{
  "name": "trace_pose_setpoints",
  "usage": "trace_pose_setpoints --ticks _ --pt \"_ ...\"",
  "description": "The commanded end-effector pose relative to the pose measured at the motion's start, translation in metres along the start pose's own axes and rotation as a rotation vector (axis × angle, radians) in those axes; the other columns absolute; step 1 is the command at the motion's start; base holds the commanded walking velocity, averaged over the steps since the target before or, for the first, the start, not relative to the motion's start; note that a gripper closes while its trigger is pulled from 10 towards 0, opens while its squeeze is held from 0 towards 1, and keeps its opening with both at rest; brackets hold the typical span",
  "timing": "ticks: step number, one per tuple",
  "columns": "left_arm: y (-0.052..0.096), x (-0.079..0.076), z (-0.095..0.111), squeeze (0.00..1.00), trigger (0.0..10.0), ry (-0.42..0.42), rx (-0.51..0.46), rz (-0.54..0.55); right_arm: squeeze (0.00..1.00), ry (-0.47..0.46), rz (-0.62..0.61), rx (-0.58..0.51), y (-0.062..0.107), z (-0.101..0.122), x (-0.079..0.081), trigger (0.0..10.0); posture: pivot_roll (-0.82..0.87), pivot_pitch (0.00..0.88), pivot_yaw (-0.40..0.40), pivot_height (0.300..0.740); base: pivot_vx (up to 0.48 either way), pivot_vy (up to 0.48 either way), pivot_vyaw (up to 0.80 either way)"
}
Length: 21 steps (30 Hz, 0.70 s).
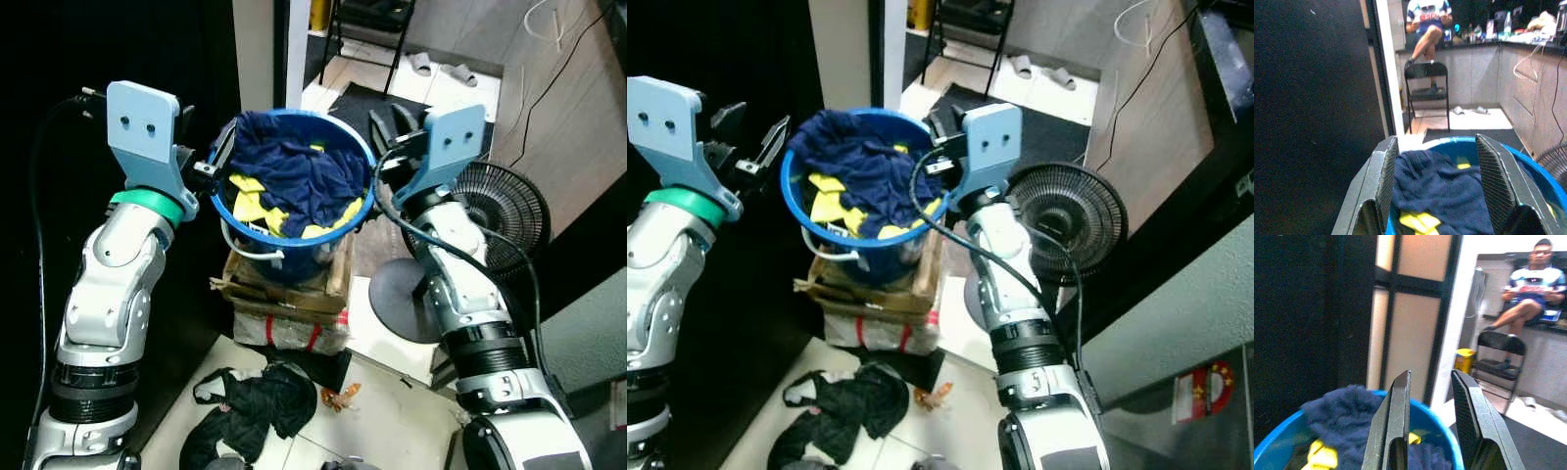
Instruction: Clothes washing
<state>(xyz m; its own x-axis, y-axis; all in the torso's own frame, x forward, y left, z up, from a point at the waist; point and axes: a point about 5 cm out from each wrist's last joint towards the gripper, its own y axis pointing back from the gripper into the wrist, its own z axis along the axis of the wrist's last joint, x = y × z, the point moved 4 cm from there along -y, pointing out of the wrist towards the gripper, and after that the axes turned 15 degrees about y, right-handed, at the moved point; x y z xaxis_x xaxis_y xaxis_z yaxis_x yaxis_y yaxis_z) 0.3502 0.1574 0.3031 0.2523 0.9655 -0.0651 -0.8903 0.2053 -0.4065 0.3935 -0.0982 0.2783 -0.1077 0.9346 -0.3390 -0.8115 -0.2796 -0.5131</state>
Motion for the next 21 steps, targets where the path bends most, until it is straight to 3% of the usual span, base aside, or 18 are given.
trace_pose_setpoints --ticks 1,14,21 --pt "0.0022 0.0032 -0.0054 0.0 10.0 0.005 0.019 0.009 0.0 -0.011 0.011 0.006 0.0012 -0.0017 0.0044 10.0 0.07 0.061 -0.04 0.74 0.266 0.322 0.0" --pt "0.0012 0.003 -0.0061 0.0 10.0 0.007 0.018 0.01 0.0 -0.009 0.007 0.01 0.0015 -0.0023 0.0026 10.0 0.06 0.062 -0.039 0.74 0.314 0.321 0.0" --pt "0.0016 0.0007 -0.0063 0.0 10.0 0.025 0.02 0.006 0.0 -0.008 0.008 0.011 0.002 -0.0022 0.0025 10.0 0.06 0.065 -0.039 0.74 0.0 0.036 0.0"
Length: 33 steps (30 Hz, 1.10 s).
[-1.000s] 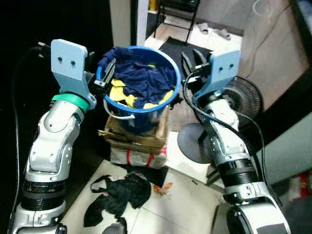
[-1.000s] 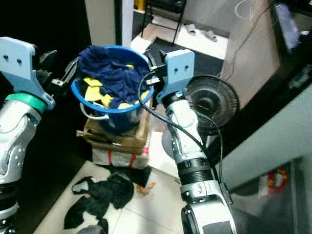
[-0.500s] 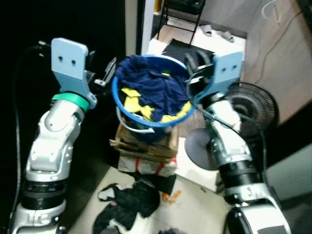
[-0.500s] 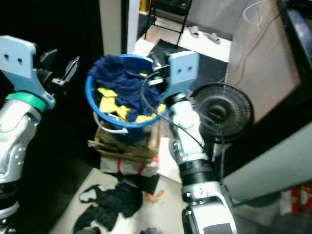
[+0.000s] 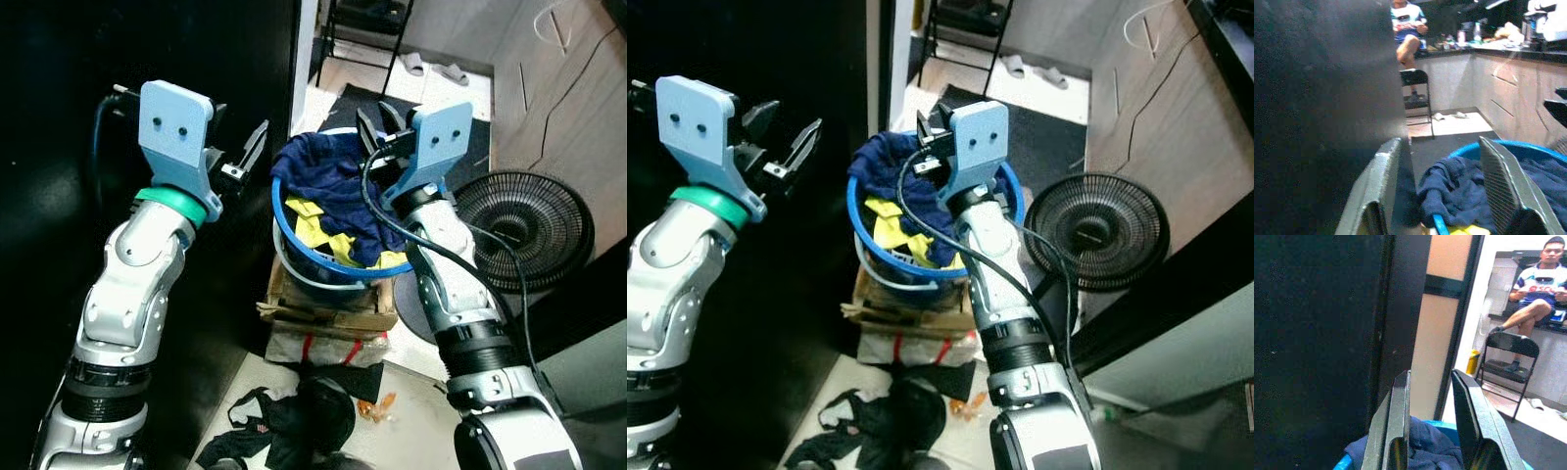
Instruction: Clothes washing
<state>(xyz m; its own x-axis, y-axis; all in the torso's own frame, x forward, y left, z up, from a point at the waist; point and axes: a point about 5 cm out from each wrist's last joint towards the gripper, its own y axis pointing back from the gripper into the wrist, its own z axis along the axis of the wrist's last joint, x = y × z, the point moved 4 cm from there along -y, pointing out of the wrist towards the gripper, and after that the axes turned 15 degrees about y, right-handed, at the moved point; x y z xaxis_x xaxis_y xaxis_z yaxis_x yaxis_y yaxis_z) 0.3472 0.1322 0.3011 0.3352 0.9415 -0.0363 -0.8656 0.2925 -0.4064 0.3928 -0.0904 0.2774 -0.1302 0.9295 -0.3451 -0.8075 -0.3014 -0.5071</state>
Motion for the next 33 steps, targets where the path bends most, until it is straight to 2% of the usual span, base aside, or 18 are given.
trace_pose_setpoints --ticks 1,33 --pt "0.0056 0.0254 -0.0017 0.0 10.0 0.017 0.016 0.097 0.0 -0.001 -0.014 0.013 0.0032 -0.0035 -0.005 10.0 0.06 0.065 -0.039 0.74 0.0 0.0 0.0" --pt "0.0064 0.0252 -0.0044 0.0 10.0 0.033 0.024 0.098 0.0 -0.004 -0.011 0.016 0.0032 -0.0044 -0.0043 10.0 0.06 0.062 -0.041 0.74 0.0 0.0 0.0"
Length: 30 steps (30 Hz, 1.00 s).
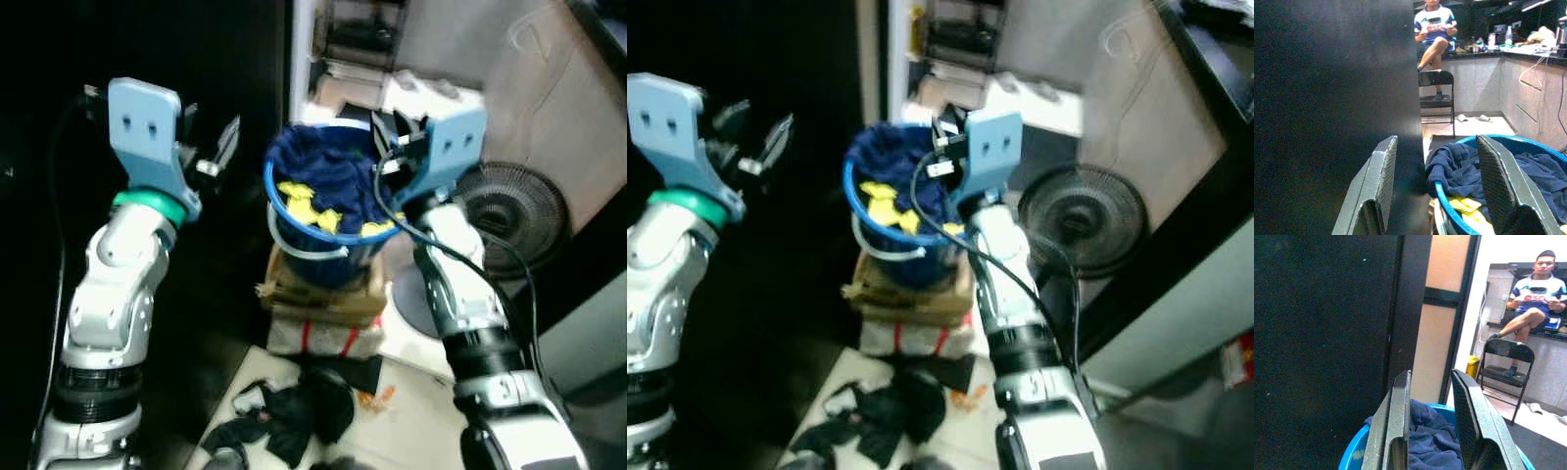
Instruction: Clothes washing
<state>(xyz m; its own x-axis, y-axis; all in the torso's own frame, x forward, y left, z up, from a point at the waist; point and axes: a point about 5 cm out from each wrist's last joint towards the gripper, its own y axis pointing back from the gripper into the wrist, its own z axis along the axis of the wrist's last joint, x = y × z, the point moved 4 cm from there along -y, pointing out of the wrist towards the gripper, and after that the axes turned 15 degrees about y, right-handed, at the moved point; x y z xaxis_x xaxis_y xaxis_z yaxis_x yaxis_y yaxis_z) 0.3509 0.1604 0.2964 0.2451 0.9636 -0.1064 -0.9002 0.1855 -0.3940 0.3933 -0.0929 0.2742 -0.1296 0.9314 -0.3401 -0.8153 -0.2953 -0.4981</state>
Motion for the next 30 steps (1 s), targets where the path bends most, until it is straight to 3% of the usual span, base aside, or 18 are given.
trace_pose_setpoints --ticks 1,6,15,19,26,30 --pt "-0.0004 -0.003 -0.0028 0.0 10.0 -0.006 0.014 -0.017 0.0 0.0 -0.007 0.002 0.001 -0.0009 -0.0031 10.0 0.06 0.06 -0.041 0.74 0.0 0.0 0.0" --pt "-0.0005 -0.0021 -0.0008 0.0 10.0 -0.029 0.0 -0.015 0.0 0.0 -0.006 0.001 0.0008 -0.0007 -0.0031 10.0 0.06 0.058 -0.042 0.74 0.0 0.0 0.0" --pt "-0.0008 -0.0006 -0.0016 0.0 10.0 -0.036 0.004 -0.011 0.0 0.002 -0.004 -0.002 0.0003 -0.0001 -0.0031 10.0 0.06 0.054 -0.045 0.74 0.0 -0.465 0.0" --pt "-0.0013 0.0026 -0.0009 0.0 10.0 -0.007 0.002 0.013 0.0 0.002 -0.003 -0.003 0.0001 0.0001 -0.003 10.0 0.06 0.053 -0.044 0.74 0.0 0.0 0.0" --pt "-0.0013 0.0003 -0.0022 0.0 10.0 -0.042 0.01 -0.007 0.0 0.001 -0.004 -0.003 -0.0001 0.0003 -0.0029 10.0 0.07 0.054 -0.043 0.74 0.0 0.0 0.0" --pt "-0.0014 -0.001 -0.0025 0.0 10.0 -0.046 0.011 -0.014 0.0 0.001 -0.005 -0.003 -0.0001 0.0002 -0.0034 10.0 0.06 0.057 -0.042 0.74 0.0 -0.452 0.0"
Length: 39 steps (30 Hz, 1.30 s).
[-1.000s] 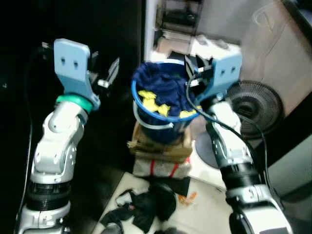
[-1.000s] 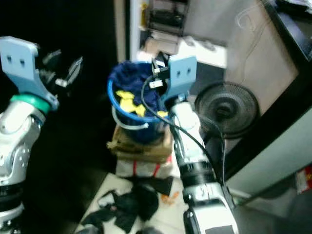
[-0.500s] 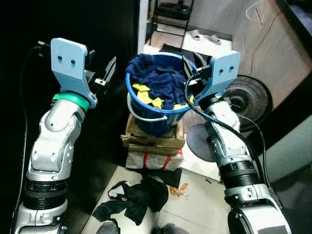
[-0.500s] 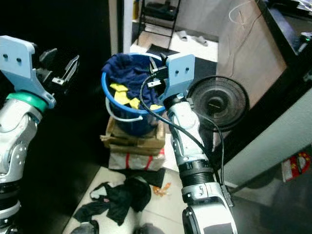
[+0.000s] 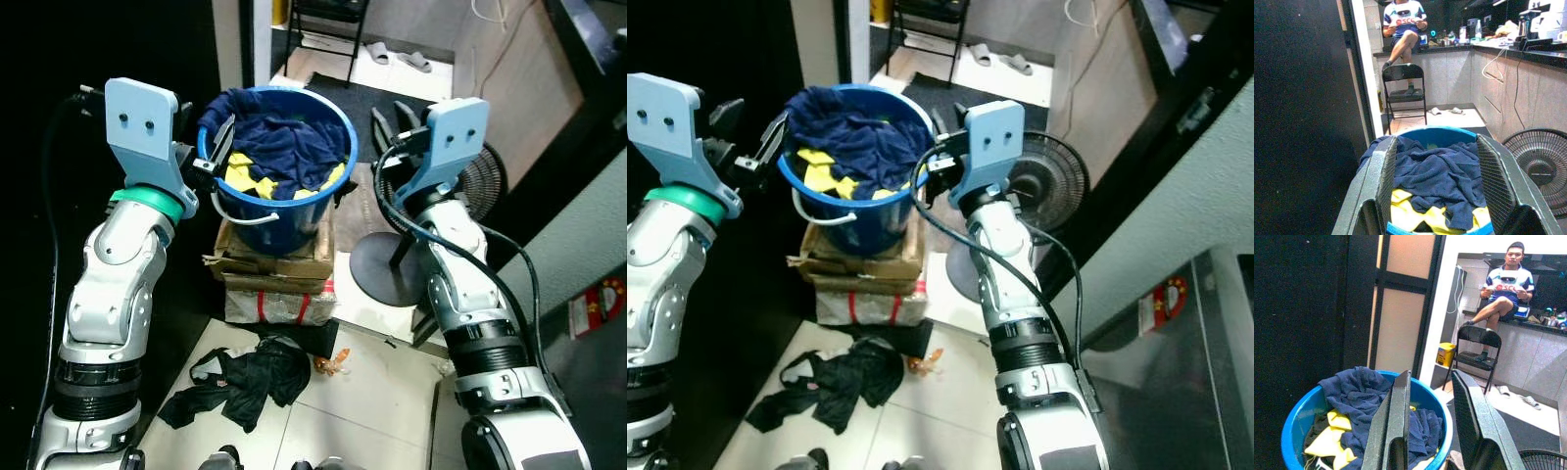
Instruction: Clothes washing
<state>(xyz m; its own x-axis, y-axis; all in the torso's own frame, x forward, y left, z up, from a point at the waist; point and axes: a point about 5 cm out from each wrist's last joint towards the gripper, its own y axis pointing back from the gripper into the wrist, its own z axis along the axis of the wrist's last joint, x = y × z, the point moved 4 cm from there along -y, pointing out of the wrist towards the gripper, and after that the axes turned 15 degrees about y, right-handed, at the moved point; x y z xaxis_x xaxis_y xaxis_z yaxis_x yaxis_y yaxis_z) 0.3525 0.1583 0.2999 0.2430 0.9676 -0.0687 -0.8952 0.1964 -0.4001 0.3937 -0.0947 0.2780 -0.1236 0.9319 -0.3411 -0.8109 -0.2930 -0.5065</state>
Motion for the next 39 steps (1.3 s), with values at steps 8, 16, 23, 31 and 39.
trace_pose_setpoints --ticks 8,16,23,31,39 --pt "0.002 0.0007 -0.0047 0.0 10.0 -0.003 0.016 -0.002 0.0 -0.003 -0.001 0.008 0.0017 -0.0025 -0.0009 10.0 0.06 0.06 -0.043 0.74 0.0 -0.374 0.0" --pt "0.0018 0.0034 -0.0046 0.0 10.0 0.013 0.018 0.014 0.0 -0.006 0.0 0.008 0.0016 -0.0024 -0.0005 10.0 0.07 0.062 -0.043 0.74 0.0 0.0 0.0" --pt "0.0018 0.004 -0.0031 0.0 10.0 0.005 0.007 0.011 0.0 -0.007 0.0 0.008 0.0017 -0.0025 0.0002 10.0 0.07 0.062 -0.043 0.74 0.164 0.249 0.0" --pt "0.0021 0.0049 -0.0015 0.0 10.0 -0.007 -0.003 0.011 0.0 -0.008 0.004 0.007 0.0017 -0.0022 0.0019 10.0 0.07 0.064 -0.044 0.74 0.425 0.0 0.0" --pt "0.0023 0.0057 -0.0017 0.0 10.0 -0.007 -0.001 0.014 0.0 -0.007 0.009 0.007 0.0016 -0.0022 0.0032 10.0 0.07 0.066 -0.043 0.74 0.432 0.0 0.0"
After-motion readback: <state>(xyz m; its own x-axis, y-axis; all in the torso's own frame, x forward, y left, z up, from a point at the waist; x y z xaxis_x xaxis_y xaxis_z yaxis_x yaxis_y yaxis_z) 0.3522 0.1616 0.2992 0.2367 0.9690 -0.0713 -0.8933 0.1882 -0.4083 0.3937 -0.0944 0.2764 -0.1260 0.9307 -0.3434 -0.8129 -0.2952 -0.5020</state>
